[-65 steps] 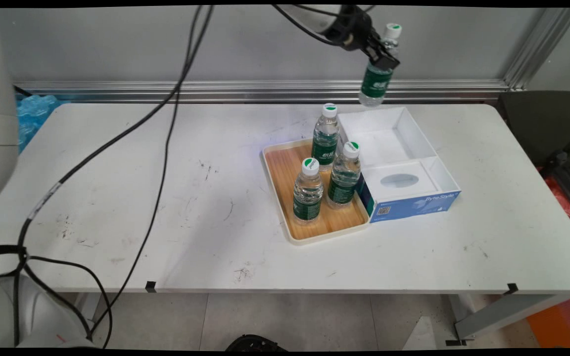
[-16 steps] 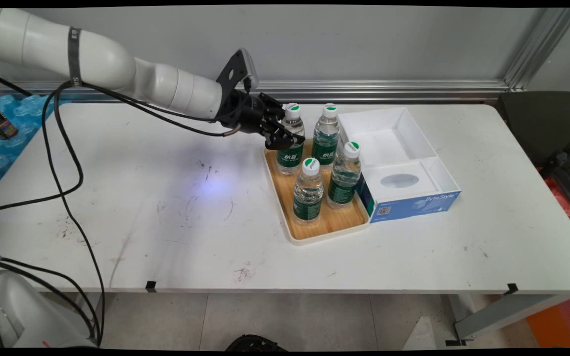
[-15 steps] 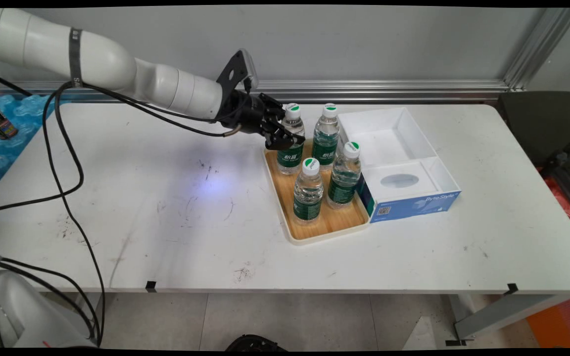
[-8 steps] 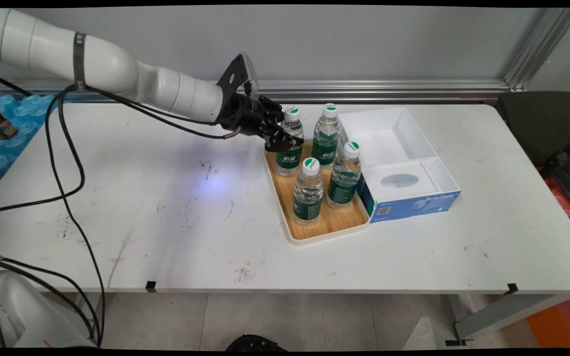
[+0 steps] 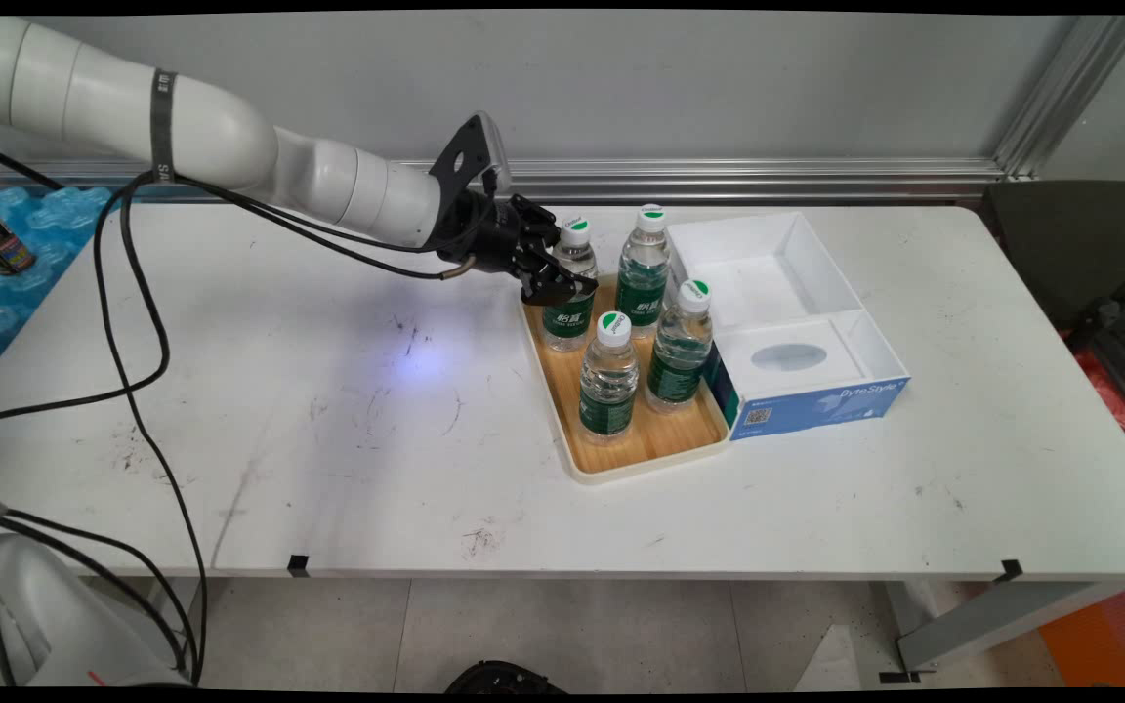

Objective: Place the picked object on the tray

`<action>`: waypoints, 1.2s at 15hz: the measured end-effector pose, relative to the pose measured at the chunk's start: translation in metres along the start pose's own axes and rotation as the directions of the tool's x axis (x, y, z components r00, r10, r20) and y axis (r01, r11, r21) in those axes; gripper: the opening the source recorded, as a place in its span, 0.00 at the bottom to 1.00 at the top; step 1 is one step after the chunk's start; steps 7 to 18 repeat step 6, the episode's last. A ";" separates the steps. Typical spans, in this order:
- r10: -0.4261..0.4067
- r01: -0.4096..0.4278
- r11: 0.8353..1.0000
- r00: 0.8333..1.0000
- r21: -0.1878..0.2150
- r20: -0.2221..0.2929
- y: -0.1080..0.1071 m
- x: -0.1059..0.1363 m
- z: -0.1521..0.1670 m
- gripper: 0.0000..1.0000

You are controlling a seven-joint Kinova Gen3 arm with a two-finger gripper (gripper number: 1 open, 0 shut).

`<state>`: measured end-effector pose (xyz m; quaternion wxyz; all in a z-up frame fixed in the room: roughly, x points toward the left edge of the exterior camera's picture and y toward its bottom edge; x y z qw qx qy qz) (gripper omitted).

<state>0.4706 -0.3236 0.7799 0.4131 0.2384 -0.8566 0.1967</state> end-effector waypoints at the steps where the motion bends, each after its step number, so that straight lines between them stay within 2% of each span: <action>1: 0.001 -0.001 1.000 1.000 -0.001 0.001 0.000 -0.001 0.000 0.00; 2: 0.001 -0.001 1.000 1.000 -0.001 0.002 0.000 -0.001 0.001 1.00; 18: 0.001 -0.001 1.000 1.000 0.000 0.001 -0.001 0.000 0.002 1.00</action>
